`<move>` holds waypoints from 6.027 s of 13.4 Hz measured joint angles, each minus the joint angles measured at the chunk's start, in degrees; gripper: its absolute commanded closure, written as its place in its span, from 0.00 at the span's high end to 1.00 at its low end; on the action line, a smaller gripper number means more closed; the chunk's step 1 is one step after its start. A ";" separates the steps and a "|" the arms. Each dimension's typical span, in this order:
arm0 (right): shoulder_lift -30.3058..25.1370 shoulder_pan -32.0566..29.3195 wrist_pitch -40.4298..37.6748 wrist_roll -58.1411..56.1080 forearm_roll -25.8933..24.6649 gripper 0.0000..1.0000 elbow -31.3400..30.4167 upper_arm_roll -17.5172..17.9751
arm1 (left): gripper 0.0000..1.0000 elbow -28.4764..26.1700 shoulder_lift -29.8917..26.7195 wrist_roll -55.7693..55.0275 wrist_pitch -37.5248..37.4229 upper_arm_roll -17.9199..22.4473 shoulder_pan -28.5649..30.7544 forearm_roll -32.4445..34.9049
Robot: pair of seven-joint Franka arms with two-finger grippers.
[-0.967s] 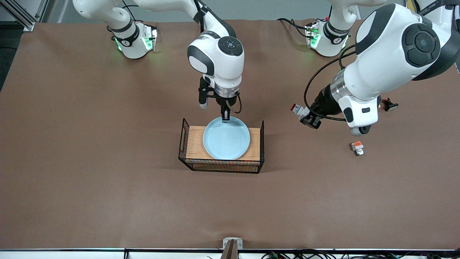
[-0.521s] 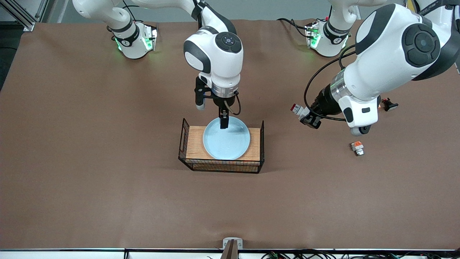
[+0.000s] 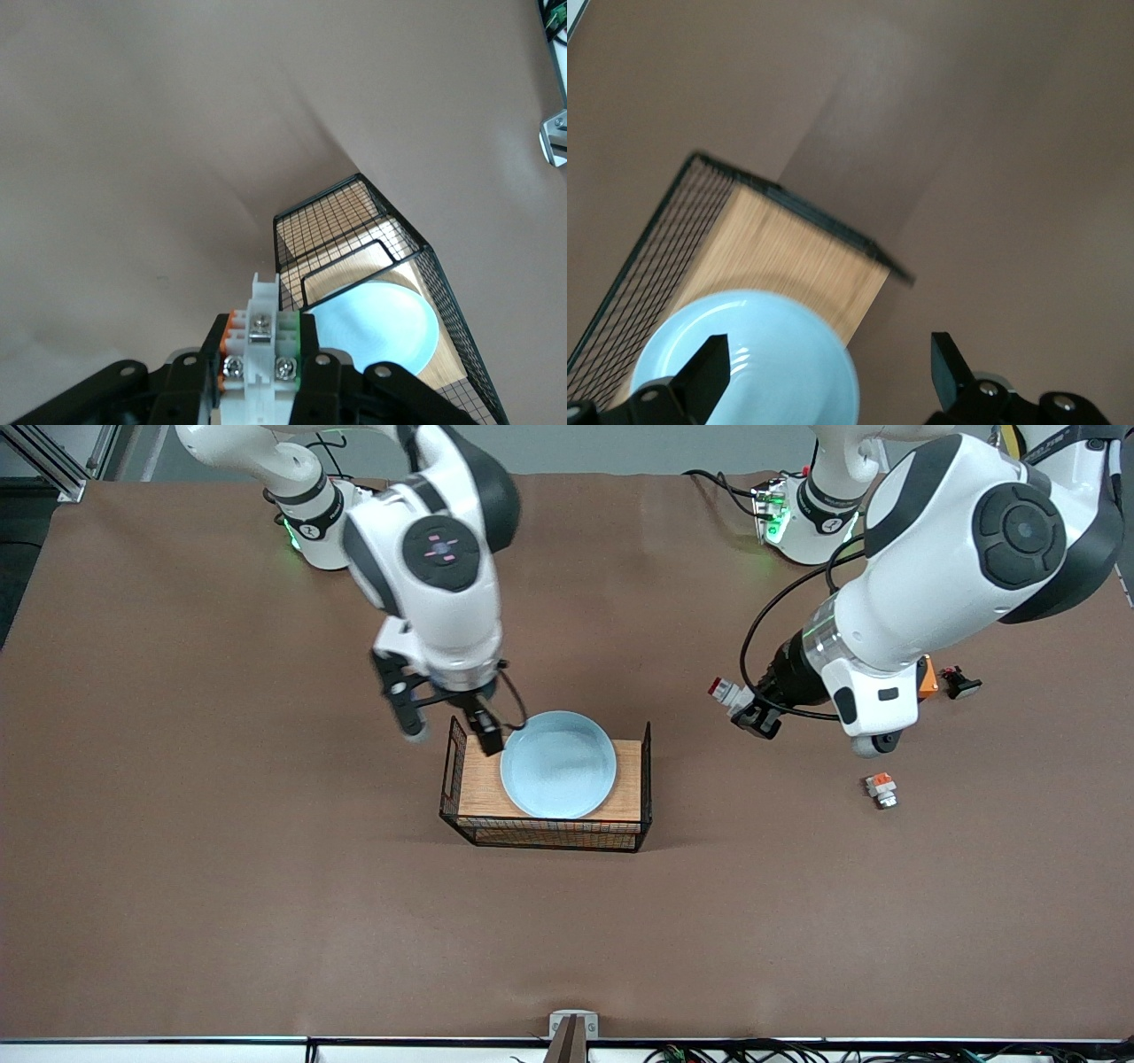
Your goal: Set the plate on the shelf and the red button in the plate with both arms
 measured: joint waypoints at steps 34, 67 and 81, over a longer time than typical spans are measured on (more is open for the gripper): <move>-16.73 -37.75 -19.19 -89.95 1.05 1.00 0.23 0.87 | 0.35 6.81 24.44 -44.33 26.32 23.60 -38.17 6.00; -32.27 -35.85 -10.91 -92.89 4.50 1.00 -18.65 -1.78 | 1.00 -5.30 -13.70 60.69 -9.65 24.65 -2.29 1.81; -32.27 -35.84 -10.76 -94.69 4.49 1.00 -18.70 -1.76 | 1.00 -5.81 -13.97 80.92 -9.65 24.10 6.18 4.92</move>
